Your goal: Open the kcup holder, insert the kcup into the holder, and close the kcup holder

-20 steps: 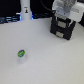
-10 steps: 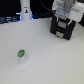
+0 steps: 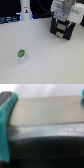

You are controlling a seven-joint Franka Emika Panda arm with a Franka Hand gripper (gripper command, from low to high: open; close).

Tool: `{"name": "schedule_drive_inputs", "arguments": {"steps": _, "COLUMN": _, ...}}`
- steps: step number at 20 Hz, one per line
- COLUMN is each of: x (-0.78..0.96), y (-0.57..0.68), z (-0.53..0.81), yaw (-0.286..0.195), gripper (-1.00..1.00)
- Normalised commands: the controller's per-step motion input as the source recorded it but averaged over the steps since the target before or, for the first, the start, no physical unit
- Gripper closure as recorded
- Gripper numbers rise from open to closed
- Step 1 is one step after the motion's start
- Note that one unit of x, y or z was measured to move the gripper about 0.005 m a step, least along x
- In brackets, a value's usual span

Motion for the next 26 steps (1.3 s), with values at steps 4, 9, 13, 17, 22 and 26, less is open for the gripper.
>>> {"name": "schedule_drive_inputs", "arguments": {"steps": 4, "x": 1.00, "y": -0.27, "z": 0.12, "yaw": -0.027, "gripper": 1.00}}
{"name": "schedule_drive_inputs", "arguments": {"steps": 9, "x": 0.99, "y": -0.26, "z": 0.19, "yaw": -0.029, "gripper": 1.00}}
{"name": "schedule_drive_inputs", "arguments": {"steps": 13, "x": 0.98, "y": -0.26, "z": 0.18, "yaw": -0.030, "gripper": 1.00}}
{"name": "schedule_drive_inputs", "arguments": {"steps": 17, "x": 0.93, "y": -0.27, "z": 0.18, "yaw": -0.024, "gripper": 1.00}}
{"name": "schedule_drive_inputs", "arguments": {"steps": 22, "x": 0.89, "y": -0.29, "z": 0.19, "yaw": -0.029, "gripper": 1.00}}
{"name": "schedule_drive_inputs", "arguments": {"steps": 26, "x": 0.86, "y": -0.32, "z": 0.19, "yaw": -0.039, "gripper": 1.00}}
